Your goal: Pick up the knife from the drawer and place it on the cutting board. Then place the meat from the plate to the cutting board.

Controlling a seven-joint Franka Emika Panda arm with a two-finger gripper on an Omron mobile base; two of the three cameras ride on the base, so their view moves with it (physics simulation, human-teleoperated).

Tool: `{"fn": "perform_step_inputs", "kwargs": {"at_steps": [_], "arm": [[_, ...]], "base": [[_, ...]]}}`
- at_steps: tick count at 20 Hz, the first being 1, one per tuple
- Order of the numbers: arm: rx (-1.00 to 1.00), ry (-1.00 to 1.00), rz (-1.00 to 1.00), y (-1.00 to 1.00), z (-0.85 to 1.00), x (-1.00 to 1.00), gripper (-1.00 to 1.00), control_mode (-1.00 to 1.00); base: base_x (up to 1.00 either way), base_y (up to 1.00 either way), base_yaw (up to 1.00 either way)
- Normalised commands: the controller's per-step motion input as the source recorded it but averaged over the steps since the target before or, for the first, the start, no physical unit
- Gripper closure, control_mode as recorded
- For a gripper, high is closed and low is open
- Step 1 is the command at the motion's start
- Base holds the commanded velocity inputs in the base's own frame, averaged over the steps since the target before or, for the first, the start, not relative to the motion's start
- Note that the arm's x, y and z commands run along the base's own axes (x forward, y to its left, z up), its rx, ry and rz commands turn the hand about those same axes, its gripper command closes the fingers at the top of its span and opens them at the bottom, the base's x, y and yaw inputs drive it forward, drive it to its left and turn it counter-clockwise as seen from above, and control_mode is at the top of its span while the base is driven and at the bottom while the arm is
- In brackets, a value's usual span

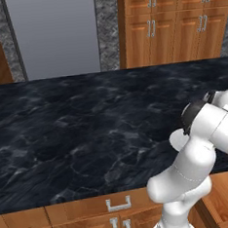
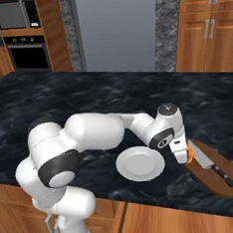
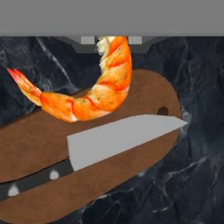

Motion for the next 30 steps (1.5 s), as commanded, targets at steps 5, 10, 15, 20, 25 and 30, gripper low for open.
{"fn": "perform_step_inputs", "kwargs": {"at_steps": [5,10,15,20,25,30], "arm": [[0.01,0.02,0.01,-0.14,-0.04,0.27,1.0,-1.0],[0.0,0.0,0.01,-0.14,-0.22,0.17,1.0,-1.0],[0.0,0.0,0.03,-0.09,-0.4,0.02,1.0,-1.0],[0.0,0.0,0.03,-0.14,-0.07,0.12,1.0,-1.0],[0.0,0.0,0.07,-0.16,0.0,0.21,1.0,-1.0],[0.0,0.0,0.08,-0.12,-0.13,0.1,1.0,-1.0]], "base": [[0.0,0.0,0.0],[0.0,0.0,0.0],[0.0,0.0,0.0],[0.0,0.0,0.0],[0.0,0.0,0.0],[0.0,0.0,0.0]]}}
